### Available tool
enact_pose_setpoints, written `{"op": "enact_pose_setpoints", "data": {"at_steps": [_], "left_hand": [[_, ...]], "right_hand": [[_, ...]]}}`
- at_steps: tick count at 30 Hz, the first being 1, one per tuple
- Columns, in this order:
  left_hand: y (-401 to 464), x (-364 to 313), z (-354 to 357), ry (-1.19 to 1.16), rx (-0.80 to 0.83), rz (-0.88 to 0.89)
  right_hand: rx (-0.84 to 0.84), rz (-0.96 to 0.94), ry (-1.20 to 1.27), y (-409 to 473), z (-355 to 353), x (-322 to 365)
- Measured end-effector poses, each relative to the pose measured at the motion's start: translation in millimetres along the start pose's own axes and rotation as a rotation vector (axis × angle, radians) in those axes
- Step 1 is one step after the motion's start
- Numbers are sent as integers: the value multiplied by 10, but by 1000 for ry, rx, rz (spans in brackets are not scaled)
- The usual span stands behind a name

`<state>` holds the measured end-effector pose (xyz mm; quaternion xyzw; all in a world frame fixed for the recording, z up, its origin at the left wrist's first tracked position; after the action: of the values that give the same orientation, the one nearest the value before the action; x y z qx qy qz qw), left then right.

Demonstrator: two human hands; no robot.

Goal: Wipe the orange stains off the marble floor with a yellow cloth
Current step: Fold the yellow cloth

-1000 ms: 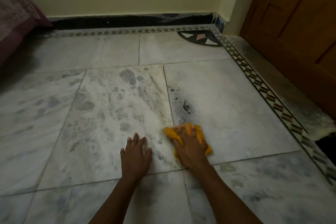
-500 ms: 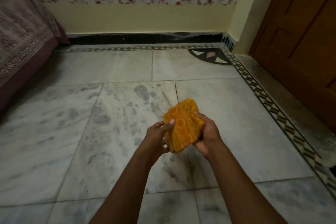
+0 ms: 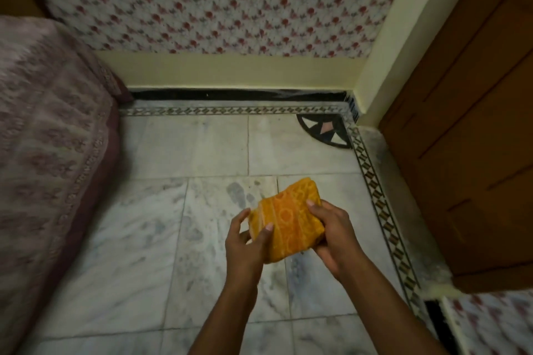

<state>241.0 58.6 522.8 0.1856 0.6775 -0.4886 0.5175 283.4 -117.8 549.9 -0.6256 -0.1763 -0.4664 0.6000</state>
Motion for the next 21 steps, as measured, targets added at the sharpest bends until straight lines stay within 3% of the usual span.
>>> {"op": "enact_pose_setpoints", "data": {"at_steps": [4, 8, 10, 11, 15, 18, 21], "left_hand": [[-943, -1188, -262, 88, 20, -17], [-1832, -2169, -625, -2, -74, -154], [-2179, -2333, -734, -55, -125, -237], [-2650, -2722, -938, -96, -156, -265], [-3054, -2996, -966, -230, -92, -293], [-3479, -3374, -1016, -181, 60, -60], [-3701, -3567, -1000, 178, 200, 341]], "right_hand": [[-37, 27, 24, -1166, 201, 994], [-51, 26, 61, -2294, 351, 1844], [-83, 7, 62, -2612, 347, 2000], [-69, -2, 66, -3127, 348, 2297], [-77, -23, 79, -3475, 273, 2429], [-43, -44, 155, -3947, 162, 2601], [-35, -51, 170, -4154, 129, 2650]]}}
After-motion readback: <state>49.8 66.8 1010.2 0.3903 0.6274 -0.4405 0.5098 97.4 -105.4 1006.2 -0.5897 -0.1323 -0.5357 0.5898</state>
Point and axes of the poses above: each hand's wrist, its own y-axis towards the middle knuckle, its own z-axis out of the palm, x = y × z, the point moved 6 cm from there along y, towards the middle knuckle, and after that the axes turned 10 degrees about -x, right-handed, at the moved point
